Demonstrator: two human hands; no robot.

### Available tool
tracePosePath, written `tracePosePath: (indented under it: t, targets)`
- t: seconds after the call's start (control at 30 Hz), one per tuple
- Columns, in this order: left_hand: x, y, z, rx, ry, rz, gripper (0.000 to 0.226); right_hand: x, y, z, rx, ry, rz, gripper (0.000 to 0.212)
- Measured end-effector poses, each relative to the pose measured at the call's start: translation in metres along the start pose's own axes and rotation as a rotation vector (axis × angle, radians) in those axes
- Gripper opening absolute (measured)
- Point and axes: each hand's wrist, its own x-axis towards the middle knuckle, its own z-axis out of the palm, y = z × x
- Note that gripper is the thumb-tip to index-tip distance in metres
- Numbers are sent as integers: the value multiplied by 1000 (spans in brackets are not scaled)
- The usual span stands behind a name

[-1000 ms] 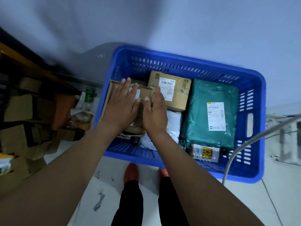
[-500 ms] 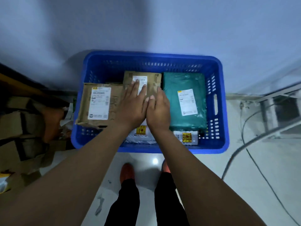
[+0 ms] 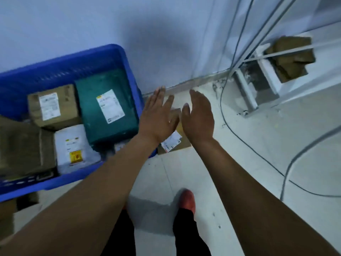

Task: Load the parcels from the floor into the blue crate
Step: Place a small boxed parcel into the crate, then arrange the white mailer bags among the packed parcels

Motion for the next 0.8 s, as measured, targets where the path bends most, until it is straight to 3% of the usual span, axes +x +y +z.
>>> tracePosePath:
  t: [0.13,0.27,0.43,0.6,0.7,0.8]
  targets:
    - [13,56,58,-75,-139,-60,69,5,89,-39,-81,29,111,51]
    - [7,73,87,-172,-150,-156,60,6,127,-46,-97,-110,158,51]
    - [5,43,107,-257,-314,-466,66,32,136,-28,-116,-259,237,51]
    - [4,14,147,-388,-366,-719,46,76,144,23,81,-329,365,47]
    - [0,1,186,-366,-445,-820,52,83,156,68,169,-453,465,45]
    - [14,-18,234,-444,-416,-985,53,96,184,128,166,-601,484,45]
